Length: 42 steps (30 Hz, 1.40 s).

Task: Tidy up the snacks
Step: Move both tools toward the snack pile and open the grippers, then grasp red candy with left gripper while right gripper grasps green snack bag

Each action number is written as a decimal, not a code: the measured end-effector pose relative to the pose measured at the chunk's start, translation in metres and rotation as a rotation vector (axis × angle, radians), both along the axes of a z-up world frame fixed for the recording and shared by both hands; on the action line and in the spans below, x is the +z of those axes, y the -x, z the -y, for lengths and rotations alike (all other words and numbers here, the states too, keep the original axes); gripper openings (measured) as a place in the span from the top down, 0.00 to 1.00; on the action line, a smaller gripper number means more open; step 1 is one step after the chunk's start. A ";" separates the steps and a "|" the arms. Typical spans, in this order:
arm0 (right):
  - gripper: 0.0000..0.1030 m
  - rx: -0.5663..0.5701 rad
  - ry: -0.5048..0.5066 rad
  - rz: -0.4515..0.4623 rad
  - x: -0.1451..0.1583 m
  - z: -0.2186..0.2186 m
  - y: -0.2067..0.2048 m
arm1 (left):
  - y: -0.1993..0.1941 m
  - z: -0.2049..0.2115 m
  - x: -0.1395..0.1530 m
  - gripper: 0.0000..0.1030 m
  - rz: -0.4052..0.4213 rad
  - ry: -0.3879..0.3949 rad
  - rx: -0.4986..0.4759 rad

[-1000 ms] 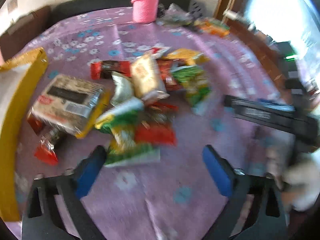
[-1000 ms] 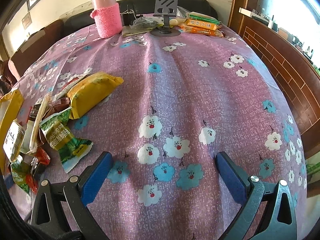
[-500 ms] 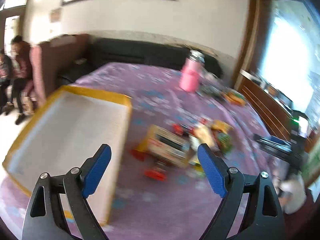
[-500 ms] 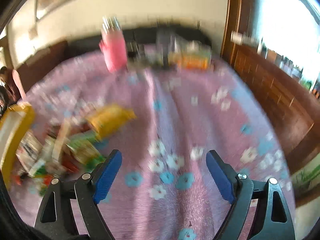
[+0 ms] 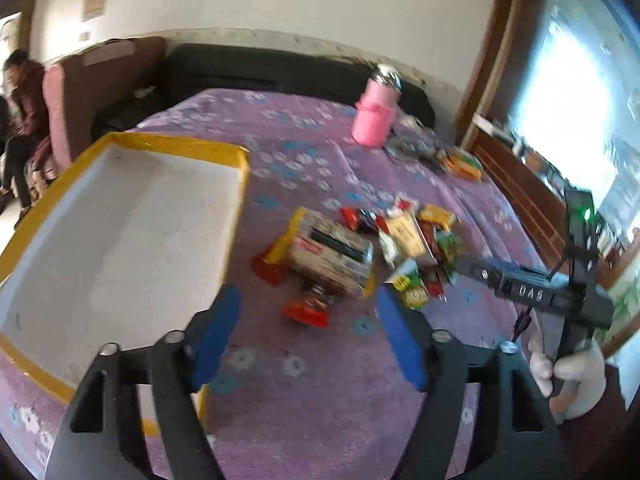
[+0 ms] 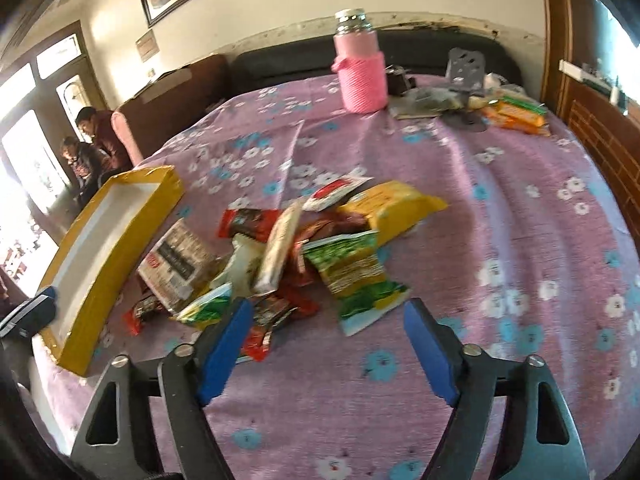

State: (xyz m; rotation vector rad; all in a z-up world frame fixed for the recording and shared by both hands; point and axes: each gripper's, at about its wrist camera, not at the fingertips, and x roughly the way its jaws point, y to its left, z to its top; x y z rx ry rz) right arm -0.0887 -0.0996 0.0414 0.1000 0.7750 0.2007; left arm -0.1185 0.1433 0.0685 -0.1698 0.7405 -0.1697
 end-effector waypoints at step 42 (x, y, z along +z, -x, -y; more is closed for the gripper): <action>0.80 0.258 -0.107 -0.048 -0.029 -0.060 -0.010 | -0.036 0.019 -0.047 0.73 -0.185 -0.101 -0.108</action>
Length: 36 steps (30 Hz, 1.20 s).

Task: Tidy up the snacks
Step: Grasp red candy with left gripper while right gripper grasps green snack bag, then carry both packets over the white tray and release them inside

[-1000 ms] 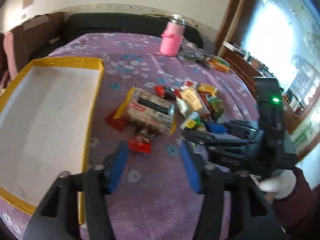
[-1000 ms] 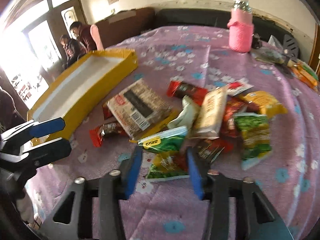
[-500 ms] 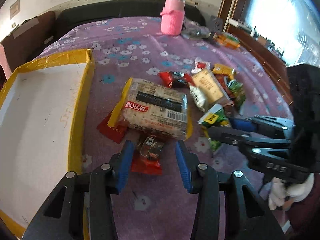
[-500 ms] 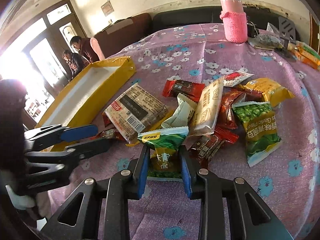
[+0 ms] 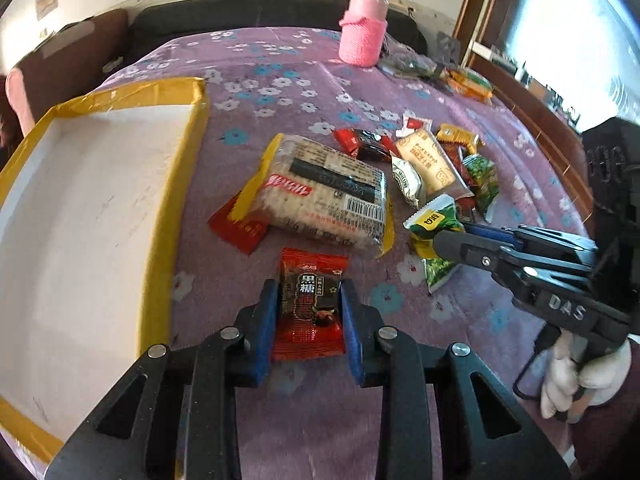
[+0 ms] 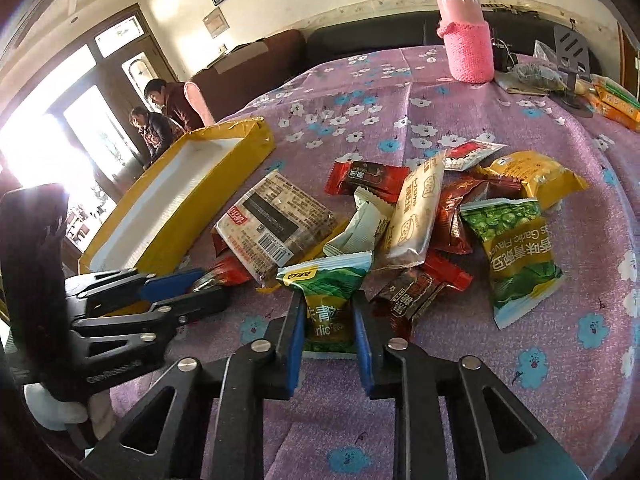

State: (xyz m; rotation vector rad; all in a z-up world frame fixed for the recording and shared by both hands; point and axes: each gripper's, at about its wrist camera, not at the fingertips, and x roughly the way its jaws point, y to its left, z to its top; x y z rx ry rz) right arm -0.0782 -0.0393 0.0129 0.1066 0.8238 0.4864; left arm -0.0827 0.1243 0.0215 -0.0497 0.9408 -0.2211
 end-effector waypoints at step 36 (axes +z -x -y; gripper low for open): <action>0.82 0.294 -0.025 -0.115 0.031 -0.208 0.002 | 0.041 -0.208 0.021 0.73 0.095 0.057 0.439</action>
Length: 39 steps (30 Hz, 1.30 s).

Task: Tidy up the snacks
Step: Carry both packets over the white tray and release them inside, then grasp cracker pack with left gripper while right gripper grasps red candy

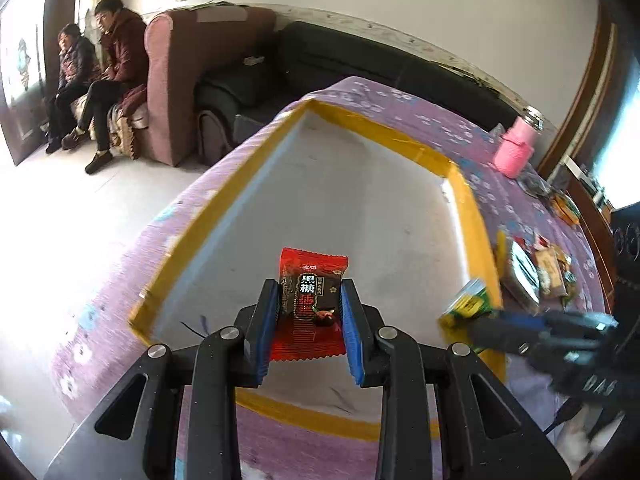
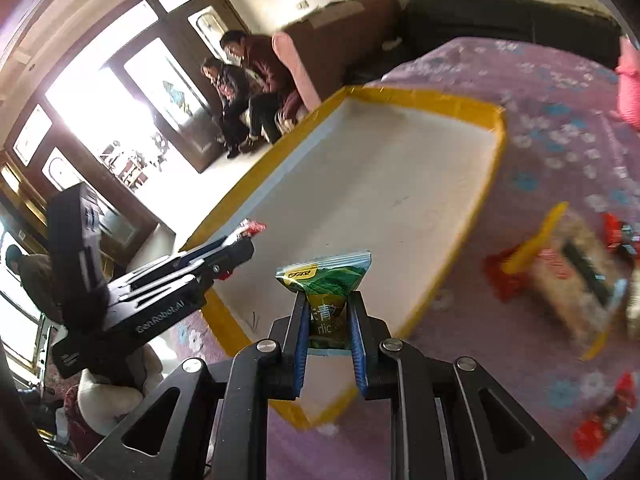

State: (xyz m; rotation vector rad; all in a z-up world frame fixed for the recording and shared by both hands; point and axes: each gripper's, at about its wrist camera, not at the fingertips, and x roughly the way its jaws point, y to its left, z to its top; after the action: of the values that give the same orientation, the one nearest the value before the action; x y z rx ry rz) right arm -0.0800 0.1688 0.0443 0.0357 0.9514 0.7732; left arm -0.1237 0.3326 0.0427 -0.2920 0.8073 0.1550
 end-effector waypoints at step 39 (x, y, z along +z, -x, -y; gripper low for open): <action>0.44 -0.367 0.062 0.123 0.014 0.163 -0.035 | 0.024 0.099 0.038 0.39 0.047 0.181 -0.182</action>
State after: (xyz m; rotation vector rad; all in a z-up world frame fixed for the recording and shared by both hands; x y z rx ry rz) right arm -0.0445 0.0061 0.0584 0.1046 0.8212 0.4023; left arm -0.1473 0.2337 0.0811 -0.3897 0.7986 -0.0964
